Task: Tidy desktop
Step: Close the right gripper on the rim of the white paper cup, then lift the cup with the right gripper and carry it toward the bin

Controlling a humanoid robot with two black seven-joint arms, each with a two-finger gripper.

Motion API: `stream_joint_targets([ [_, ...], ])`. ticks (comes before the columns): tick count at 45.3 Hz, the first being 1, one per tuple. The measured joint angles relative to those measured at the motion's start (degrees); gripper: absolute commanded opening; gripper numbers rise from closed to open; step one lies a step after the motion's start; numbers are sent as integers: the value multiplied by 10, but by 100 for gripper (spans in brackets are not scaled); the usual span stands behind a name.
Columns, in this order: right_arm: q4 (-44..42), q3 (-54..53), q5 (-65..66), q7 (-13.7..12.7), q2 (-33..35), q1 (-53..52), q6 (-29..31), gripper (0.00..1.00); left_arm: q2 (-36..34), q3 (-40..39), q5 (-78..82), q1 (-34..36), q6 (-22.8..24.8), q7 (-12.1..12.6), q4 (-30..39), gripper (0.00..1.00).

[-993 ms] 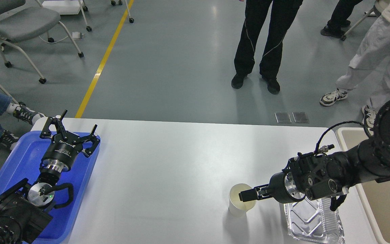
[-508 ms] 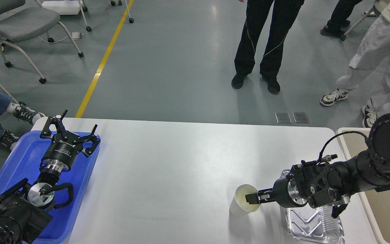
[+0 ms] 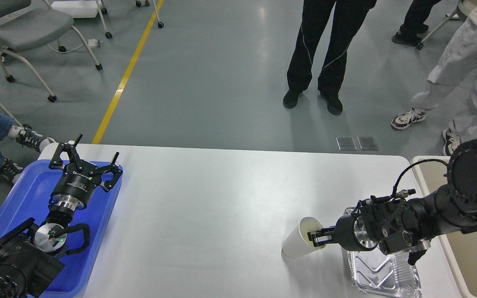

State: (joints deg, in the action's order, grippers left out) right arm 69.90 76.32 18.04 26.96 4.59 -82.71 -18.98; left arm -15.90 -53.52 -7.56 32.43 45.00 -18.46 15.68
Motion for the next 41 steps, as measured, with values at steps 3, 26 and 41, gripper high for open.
stream_joint_targets([
  [3, 2, -2, -2, 9, 1, -6, -2, 0, 0, 0, 0, 0, 0, 0, 0, 100],
  [26, 78, -88, -24, 68, 38, -136, -2, 0, 0, 0, 0, 0, 0, 0, 0, 100],
  [41, 102, -175, -33, 84, 131, -207, 35, 0, 0, 0, 0, 0, 0, 0, 0, 100],
])
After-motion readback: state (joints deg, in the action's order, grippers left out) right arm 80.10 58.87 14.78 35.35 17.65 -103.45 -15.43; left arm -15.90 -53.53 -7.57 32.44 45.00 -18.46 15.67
